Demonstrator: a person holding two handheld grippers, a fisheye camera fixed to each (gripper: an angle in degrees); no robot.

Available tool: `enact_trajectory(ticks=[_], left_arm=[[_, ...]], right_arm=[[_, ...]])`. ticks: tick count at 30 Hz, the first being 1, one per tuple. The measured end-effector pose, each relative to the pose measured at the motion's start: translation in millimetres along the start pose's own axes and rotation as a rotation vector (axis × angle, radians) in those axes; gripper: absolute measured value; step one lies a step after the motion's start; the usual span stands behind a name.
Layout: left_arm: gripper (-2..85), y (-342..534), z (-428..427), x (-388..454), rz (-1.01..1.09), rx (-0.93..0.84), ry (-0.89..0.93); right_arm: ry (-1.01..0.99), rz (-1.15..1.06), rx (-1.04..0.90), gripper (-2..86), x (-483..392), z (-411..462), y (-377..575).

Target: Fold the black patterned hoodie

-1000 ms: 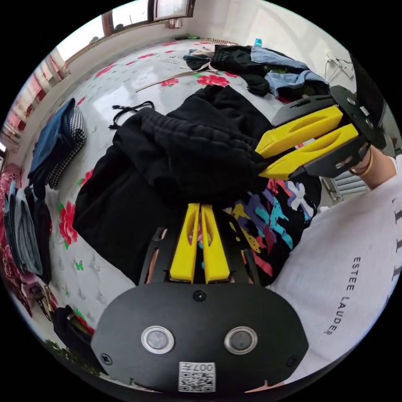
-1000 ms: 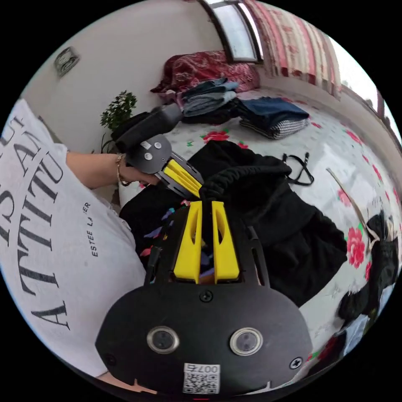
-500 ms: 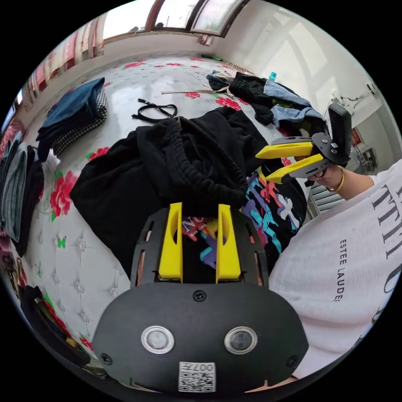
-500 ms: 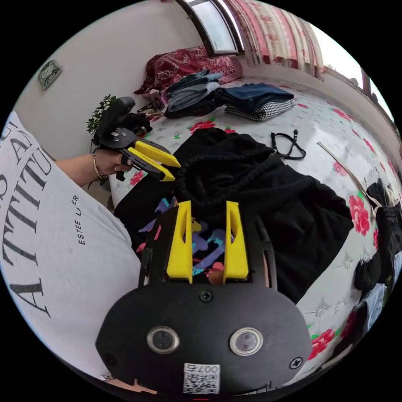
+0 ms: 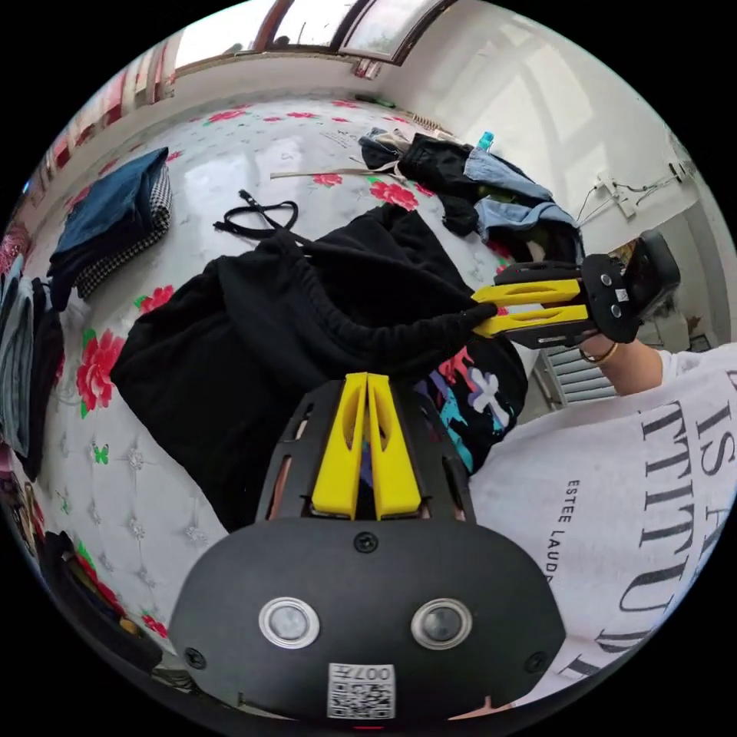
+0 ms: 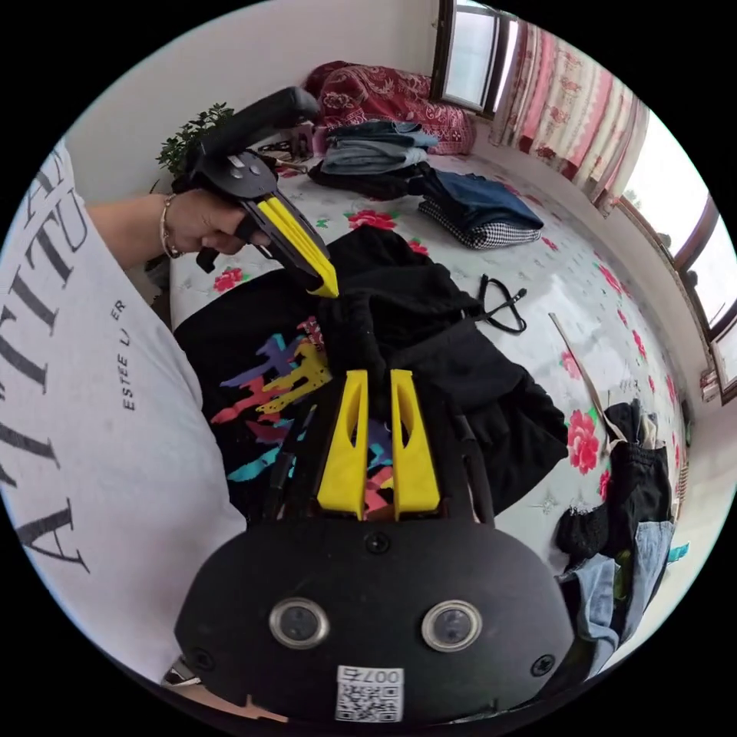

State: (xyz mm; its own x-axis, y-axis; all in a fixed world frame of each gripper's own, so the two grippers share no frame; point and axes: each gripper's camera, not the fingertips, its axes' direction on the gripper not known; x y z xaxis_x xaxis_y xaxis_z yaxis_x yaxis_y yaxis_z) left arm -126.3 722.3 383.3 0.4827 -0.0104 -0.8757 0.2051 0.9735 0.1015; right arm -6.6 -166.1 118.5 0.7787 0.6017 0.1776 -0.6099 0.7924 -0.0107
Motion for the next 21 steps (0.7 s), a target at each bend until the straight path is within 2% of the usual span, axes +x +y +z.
enact_trajectory(ticks=[2, 5, 7, 10, 13, 17, 21], left_arm=[[-0.9, -15.1, 33.1, 0.8, -0.023, -0.056, -0.021], [-0.7, -41.8, 109.6, -6.0, -0.055, -0.222, -0.111], [-0.3, -51.1, 107.9, 2.6, -0.023, -0.210, -0.127], [2.5, -49.5, 55.1, 16.7, -0.004, -0.143, -0.126], [6.1, -12.5, -1.7, 18.9, -0.038, -0.088, -0.128], [6.5, 95.3, -60.3, 8.4, -0.202, -0.025, -0.123], [6.8, 195.3, -88.5, 2.2, -0.393, -0.042, -0.164]], right_arm=[[-0.016, 0.003, -0.012, 5.6, 5.7, -5.5, -10.1], [-0.081, 0.087, -0.141, 5.8, 18.0, 67.1, -20.9], [-0.182, 0.186, -0.355, 6.3, 27.8, 131.9, -18.6], [-0.232, 0.383, -0.145, 7.0, 52.3, 74.3, -7.6], [-0.244, 0.529, -0.030, 8.3, 72.1, 9.4, 29.2], [-0.201, 0.721, -0.034, 10.2, 82.9, -44.8, 104.4], [-0.206, 0.950, -0.120, 12.1, 80.3, -73.8, 207.0]])
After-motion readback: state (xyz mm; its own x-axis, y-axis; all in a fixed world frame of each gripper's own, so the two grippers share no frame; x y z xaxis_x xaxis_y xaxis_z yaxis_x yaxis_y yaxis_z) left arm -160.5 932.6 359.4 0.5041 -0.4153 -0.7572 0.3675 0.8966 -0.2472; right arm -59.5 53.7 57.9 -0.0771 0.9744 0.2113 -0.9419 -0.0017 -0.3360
